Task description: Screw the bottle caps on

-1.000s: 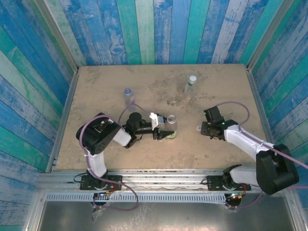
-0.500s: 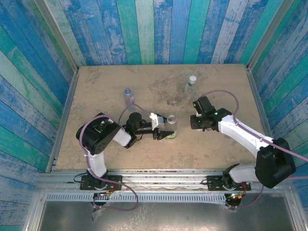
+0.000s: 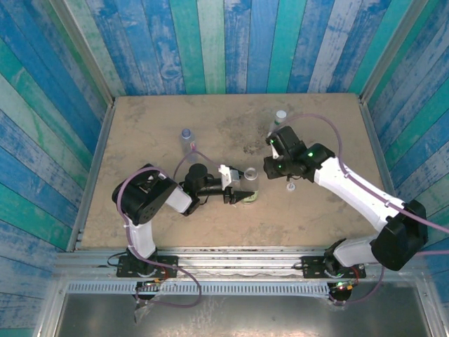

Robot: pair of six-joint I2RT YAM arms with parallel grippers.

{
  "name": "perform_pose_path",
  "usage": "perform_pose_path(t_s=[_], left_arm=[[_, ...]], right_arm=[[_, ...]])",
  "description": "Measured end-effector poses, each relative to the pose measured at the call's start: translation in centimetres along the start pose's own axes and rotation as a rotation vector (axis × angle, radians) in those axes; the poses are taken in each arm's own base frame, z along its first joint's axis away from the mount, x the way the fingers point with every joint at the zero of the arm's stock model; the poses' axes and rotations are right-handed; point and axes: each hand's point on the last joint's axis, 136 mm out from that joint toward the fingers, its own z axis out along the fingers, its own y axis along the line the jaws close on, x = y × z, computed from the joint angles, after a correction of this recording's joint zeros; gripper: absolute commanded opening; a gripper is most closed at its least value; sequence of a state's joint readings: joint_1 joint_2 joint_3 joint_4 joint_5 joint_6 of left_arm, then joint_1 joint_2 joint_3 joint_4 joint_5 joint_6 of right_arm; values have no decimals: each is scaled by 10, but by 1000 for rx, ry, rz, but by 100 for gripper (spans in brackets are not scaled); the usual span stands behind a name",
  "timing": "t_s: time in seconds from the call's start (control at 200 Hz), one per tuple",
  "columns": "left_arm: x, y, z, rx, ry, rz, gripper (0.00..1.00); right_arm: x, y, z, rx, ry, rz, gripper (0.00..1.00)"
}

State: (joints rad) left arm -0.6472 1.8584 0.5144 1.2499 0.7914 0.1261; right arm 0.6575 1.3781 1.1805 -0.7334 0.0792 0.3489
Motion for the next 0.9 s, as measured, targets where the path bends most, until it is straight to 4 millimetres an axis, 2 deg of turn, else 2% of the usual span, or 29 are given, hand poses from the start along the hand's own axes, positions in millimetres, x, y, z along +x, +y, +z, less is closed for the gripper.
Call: perform_pose_path(t_s=[0.22,0.491,0.601,0.897], left_arm=[[0,-1,1,7,-3,-1,65],[0,-1,2,15,-6,1,64],[0,0,3,18,-8,0,61],[0,0,3,20,-9,0,61]], right_arm=[[-14,24,-20,-31,-43,-58,44],[-24,34,-33,-57,-74,-81,43],[-23,41,-34,-80,-71,-99,44],[-16,56,-38,-117,-55,-147,44]])
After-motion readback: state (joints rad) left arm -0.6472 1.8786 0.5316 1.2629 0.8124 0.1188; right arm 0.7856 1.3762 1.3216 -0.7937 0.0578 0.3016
